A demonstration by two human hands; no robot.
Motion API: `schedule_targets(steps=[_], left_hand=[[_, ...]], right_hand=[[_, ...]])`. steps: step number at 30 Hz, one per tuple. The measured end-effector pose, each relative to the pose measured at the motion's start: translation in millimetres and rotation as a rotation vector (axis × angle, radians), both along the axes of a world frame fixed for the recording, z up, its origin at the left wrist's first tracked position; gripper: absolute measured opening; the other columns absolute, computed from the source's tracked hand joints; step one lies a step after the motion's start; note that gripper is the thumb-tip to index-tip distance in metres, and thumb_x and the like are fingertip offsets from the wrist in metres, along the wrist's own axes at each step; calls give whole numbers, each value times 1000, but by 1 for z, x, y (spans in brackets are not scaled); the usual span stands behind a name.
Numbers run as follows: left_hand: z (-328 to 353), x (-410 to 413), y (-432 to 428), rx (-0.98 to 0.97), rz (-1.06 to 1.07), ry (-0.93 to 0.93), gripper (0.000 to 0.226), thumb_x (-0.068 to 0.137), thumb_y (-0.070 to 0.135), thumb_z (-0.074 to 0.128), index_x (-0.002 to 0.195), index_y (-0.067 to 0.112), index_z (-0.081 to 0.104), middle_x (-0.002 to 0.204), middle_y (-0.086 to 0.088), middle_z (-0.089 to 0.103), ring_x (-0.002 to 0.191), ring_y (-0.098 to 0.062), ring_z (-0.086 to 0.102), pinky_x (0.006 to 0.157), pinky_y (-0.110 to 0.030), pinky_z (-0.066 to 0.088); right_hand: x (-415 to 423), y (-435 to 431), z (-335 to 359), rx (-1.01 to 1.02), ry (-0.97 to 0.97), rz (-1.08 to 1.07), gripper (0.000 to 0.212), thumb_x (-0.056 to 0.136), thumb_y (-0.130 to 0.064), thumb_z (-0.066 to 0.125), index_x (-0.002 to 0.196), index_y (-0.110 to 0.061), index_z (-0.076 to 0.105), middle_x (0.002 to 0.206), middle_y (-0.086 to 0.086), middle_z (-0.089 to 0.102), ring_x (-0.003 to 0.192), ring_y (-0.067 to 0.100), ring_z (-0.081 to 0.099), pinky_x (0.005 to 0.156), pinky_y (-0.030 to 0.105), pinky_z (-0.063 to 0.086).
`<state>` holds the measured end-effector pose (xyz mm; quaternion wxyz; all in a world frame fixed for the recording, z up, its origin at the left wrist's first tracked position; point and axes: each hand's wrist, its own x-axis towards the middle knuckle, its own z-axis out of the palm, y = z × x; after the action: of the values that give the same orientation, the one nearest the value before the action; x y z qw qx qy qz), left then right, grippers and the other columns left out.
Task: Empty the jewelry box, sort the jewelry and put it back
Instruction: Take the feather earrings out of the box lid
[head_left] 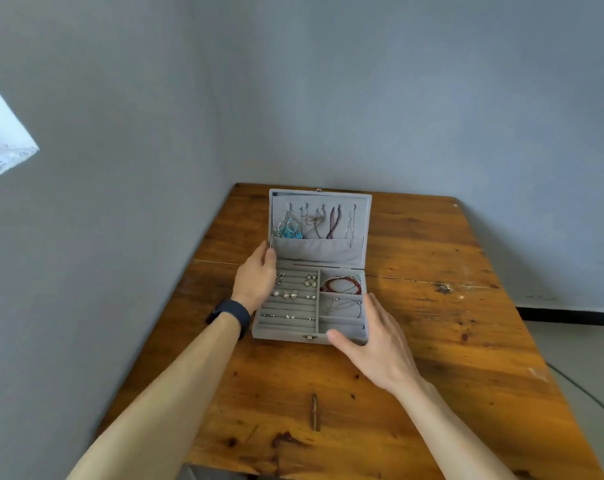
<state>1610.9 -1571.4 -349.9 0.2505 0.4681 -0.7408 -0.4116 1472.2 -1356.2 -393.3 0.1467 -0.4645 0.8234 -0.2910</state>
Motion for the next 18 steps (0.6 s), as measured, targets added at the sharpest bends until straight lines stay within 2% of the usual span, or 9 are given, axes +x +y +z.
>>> schedule_targets(steps=[2, 5, 9, 12, 13, 16, 18], left_hand=[[-14, 12, 21, -80, -60, -83, 56, 108, 37, 33, 158, 16, 23, 159, -6, 36, 144, -24, 35, 115, -29, 25], [-35, 26, 41, -207, -135, -205, 62, 107, 40, 33, 160, 16, 11, 162, -7, 30, 146, -23, 33, 119, -44, 31], [-50, 34, 49, -266, -99, -290, 63, 107, 44, 25, 160, 18, 4, 167, -2, 15, 152, -16, 15, 124, -41, 14], [-53, 33, 49, -285, -87, -330, 63, 106, 47, 20, 160, 19, 4, 167, -1, 12, 153, -16, 13, 125, -38, 9], [-54, 33, 49, -291, -84, -338, 63, 106, 48, 20, 160, 19, 4, 167, -1, 11, 153, -15, 12, 125, -36, 7], [-55, 33, 48, -301, -79, -345, 64, 106, 48, 19, 160, 19, 3, 167, -1, 10, 153, -15, 12, 124, -34, 5], [-55, 33, 48, -309, -72, -343, 64, 106, 48, 21, 160, 18, 4, 167, -1, 11, 153, -16, 13, 124, -34, 5]], right_hand=[[3, -7, 12, -67, 14, -14, 95, 83, -77, 51, 158, -29, 17, 164, -8, 21, 149, 13, 20, 115, 31, 20], [7, -32, 34, -173, 83, -16, 66, 92, -56, 57, 150, -28, 38, 150, -8, 47, 139, 14, 39, 105, 23, 26], [11, -83, 68, -215, 80, -12, 47, 95, -45, 59, 138, -26, 54, 127, -10, 64, 116, 12, 59, 95, 24, 39], [10, -120, 87, -230, 64, -60, 37, 95, -43, 59, 127, -26, 63, 112, -10, 71, 93, 7, 62, 82, 22, 42], [10, -131, 90, -231, 56, -76, 35, 95, -43, 59, 125, -25, 65, 110, -10, 73, 92, 7, 62, 81, 21, 42], [12, -160, 95, -219, 34, -110, 33, 95, -42, 60, 121, -24, 68, 112, -6, 73, 102, 14, 65, 87, 24, 44], [14, -175, 96, -215, 38, -139, 32, 95, -44, 60, 117, -23, 71, 112, -4, 73, 106, 17, 65, 85, 22, 41]])
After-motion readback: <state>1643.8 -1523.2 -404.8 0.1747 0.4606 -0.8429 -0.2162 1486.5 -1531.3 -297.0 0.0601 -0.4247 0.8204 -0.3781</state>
